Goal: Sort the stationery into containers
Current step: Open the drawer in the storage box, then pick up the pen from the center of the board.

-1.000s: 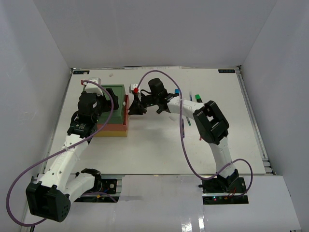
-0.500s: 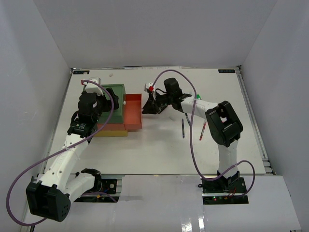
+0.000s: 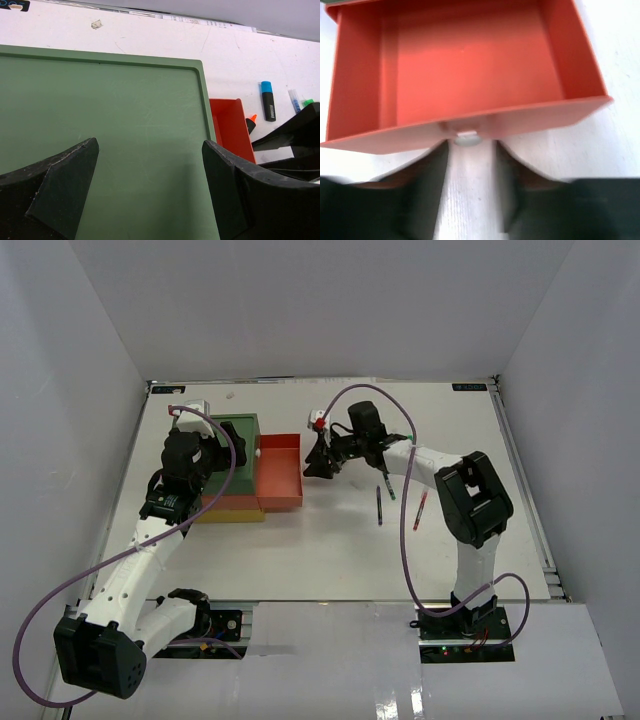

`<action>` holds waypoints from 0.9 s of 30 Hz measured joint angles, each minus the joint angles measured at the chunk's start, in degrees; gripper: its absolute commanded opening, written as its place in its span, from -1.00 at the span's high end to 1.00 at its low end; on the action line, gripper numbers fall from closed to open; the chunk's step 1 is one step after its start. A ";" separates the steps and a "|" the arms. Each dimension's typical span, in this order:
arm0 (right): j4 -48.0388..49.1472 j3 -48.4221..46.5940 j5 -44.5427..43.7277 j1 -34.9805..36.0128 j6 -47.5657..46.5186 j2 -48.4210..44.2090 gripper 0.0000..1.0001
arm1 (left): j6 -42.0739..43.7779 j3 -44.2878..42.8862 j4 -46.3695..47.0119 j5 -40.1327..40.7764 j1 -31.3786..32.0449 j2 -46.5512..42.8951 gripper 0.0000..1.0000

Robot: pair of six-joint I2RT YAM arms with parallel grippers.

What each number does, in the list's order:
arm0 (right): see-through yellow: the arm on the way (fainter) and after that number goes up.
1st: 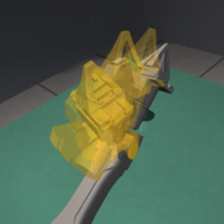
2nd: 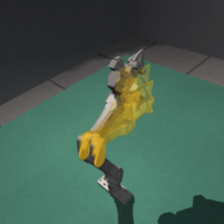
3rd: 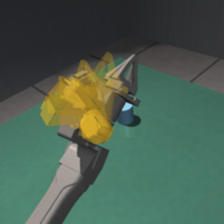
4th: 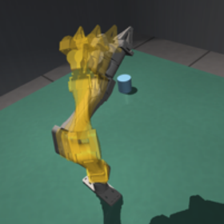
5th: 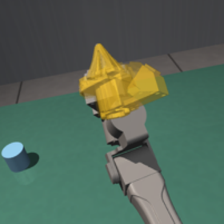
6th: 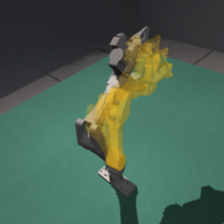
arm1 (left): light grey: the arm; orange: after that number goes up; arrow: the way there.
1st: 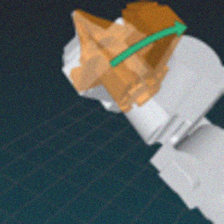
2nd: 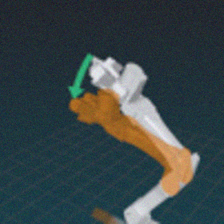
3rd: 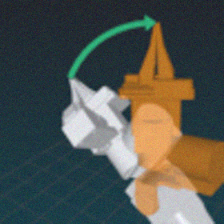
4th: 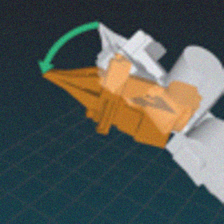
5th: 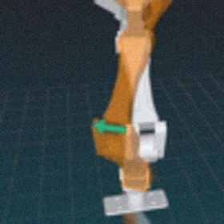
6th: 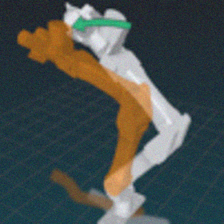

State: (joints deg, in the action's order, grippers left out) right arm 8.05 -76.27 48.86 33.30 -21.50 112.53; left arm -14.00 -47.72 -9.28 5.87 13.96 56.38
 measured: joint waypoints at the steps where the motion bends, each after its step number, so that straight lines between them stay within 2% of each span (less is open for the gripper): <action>1: -0.37 0.44 -0.98 -0.26 0.11 -0.59 -0.16 | 0.00 0.00 0.04 0.00 0.00 0.02 -0.91; 8: -0.63 4.48 -7.54 -5.73 2.43 -6.78 -0.56 | 0.00 0.00 0.07 -0.11 0.00 0.02 -0.91; 13: -0.63 7.56 -17.33 -10.05 5.03 -12.35 -0.59 | 0.00 0.00 0.04 -0.15 0.00 0.02 -0.91; 18: -2.89 7.32 -33.99 -14.32 9.03 -14.16 -0.59 | 0.00 0.00 0.07 -0.17 0.00 0.02 -0.91; 22: -9.38 2.19 -44.68 -18.21 11.65 -9.84 -0.57 | 0.00 0.00 0.04 -0.17 0.00 0.02 -0.91; 27: -13.88 -0.87 -50.93 -21.73 14.75 -3.32 -0.53 | 0.00 0.00 0.04 -0.20 0.00 0.00 -0.92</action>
State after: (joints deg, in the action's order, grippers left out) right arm -5.82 -77.14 -2.07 11.57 -6.74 109.21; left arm -14.00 -47.72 -9.23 5.67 13.96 56.38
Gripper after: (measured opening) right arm 0.774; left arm 0.957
